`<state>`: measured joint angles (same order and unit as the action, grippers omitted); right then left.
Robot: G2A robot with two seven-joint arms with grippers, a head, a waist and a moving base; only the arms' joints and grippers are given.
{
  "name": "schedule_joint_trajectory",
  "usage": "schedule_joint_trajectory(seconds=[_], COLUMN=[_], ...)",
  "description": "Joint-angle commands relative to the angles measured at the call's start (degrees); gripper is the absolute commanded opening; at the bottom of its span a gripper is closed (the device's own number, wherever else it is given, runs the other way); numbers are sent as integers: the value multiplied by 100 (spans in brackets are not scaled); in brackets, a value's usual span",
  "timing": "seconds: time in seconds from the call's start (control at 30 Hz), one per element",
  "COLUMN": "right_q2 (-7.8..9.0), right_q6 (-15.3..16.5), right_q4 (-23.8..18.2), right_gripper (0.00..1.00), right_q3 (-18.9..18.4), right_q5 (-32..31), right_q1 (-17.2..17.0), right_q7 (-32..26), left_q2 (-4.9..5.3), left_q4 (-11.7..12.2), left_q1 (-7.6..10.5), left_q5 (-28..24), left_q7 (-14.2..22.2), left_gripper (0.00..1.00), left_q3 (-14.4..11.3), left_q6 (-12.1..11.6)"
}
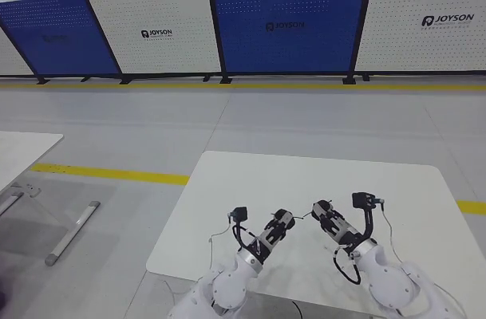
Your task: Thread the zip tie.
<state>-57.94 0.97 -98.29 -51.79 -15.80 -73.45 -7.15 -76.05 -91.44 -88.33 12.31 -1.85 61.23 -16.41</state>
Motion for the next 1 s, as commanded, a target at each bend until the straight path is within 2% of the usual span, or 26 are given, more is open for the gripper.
schedule_joint_trajectory(seconds=[0.0, 0.4, 0.6, 0.97], right_q2=[-1, -6, -97, -110], right_q6=[-25, -26, -10, -80], right_q4=[-41, -36, 19, 32], right_gripper=[0, 0, 0, 0], right_q3=[-30, -30, -35, -38], right_q5=[-64, -51, -5, -124], right_q1=[-76, -94, -188, -218], right_q7=[85, 98, 406, 449], left_q2=[26, 25, -2, -2], left_q4=[23, 56, 248, 248], left_q1=[10, 61, 148, 148], left_q5=[-158, -162, -258, -258], left_q7=[156, 162, 53, 53], left_gripper=[0, 0, 0, 0], left_q3=[136, 126, 11, 11], left_q6=[-20, 50, -72, -72])
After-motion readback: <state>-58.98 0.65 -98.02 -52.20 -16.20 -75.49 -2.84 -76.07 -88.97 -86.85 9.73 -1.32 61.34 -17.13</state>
